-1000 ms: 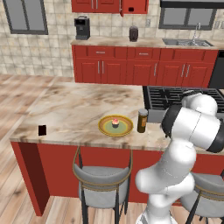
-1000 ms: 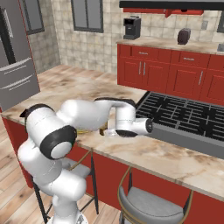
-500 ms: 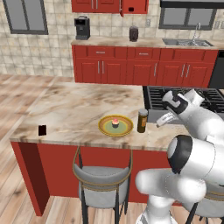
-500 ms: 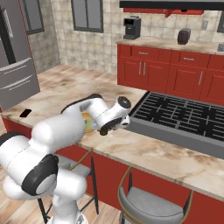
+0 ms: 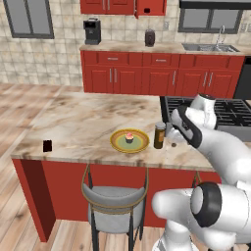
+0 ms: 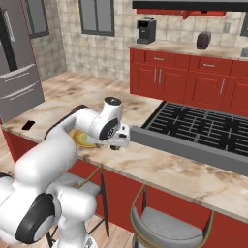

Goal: Take the cinnamon bottle from the cabinet and place it on the dining table, next to the plate with the cupcake. Then take the chocolate from the dining counter and place it on the cupcake plate.

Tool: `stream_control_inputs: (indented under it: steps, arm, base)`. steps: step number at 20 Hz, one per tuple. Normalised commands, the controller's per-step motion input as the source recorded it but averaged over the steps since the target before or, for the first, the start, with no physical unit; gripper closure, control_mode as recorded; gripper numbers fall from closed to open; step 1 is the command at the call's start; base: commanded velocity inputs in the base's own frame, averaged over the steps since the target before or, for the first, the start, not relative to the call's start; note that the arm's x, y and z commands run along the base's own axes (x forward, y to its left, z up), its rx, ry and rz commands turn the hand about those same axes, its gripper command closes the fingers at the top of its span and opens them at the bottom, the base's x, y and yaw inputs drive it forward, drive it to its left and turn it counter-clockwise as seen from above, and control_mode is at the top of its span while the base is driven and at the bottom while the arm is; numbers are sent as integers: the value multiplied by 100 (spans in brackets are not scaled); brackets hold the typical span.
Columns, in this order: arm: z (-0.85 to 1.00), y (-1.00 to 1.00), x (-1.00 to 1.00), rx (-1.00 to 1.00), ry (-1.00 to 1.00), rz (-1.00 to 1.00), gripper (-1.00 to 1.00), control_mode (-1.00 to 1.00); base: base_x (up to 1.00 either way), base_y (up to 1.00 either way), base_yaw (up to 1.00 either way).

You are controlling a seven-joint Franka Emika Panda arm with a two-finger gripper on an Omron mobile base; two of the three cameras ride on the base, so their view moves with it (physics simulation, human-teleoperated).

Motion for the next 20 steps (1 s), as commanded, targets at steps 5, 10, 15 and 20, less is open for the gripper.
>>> stream_control_inputs:
  steps: [5, 10, 15, 20]
  arm:
    - [-2, 39, -50, -26, 3, -25, -100, -100]
    - [-2, 33, -50, -28, -4, -22, -100, -100]
    - [0, 24, -43, -12, -5, -18, -100, -100]
    - [0, 15, -49, 0, -8, -13, -100, -100]
  base:
    - [0, 0, 0]
    - [0, 0, 0]
    - [0, 0, 0]
    - [0, 0, 0]
